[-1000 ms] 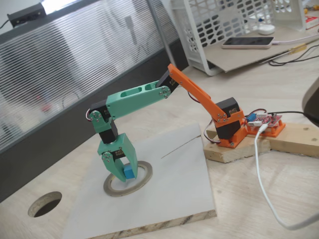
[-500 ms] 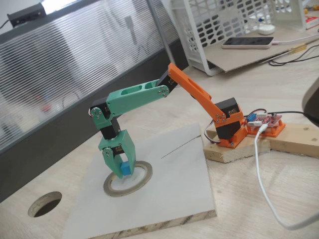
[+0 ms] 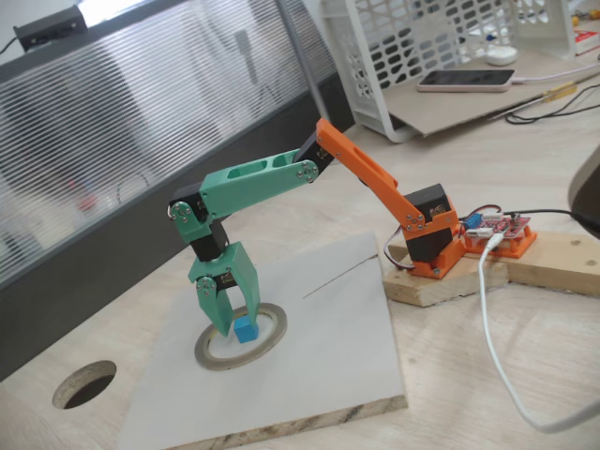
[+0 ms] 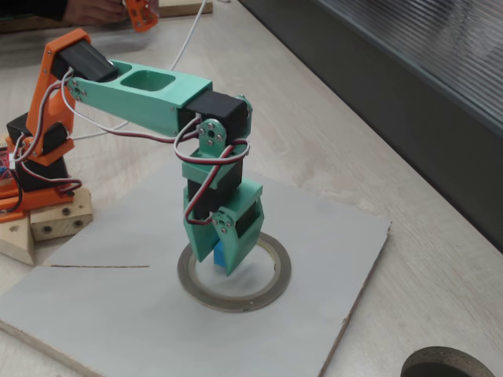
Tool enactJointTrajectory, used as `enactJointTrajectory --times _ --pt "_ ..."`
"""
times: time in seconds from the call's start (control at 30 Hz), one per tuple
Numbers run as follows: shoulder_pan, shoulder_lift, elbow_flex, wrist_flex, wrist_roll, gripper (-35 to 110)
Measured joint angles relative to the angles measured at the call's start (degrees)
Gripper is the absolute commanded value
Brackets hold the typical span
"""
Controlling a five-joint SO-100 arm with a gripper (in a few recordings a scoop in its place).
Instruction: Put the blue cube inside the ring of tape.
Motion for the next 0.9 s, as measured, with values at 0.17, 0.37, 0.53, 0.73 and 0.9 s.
enactJointTrajectory --times 0.17,0.37,0.53,0.73,0.9 --pt "0.00 0.00 0.00 3.34 0.00 32" --pt "0.00 0.00 0.00 3.87 0.00 32" --pt "0.00 0.70 0.00 3.87 0.00 32" --pt "0.00 7.12 0.00 3.96 0.00 32" --pt "0.00 8.35 0.00 7.21 0.00 32"
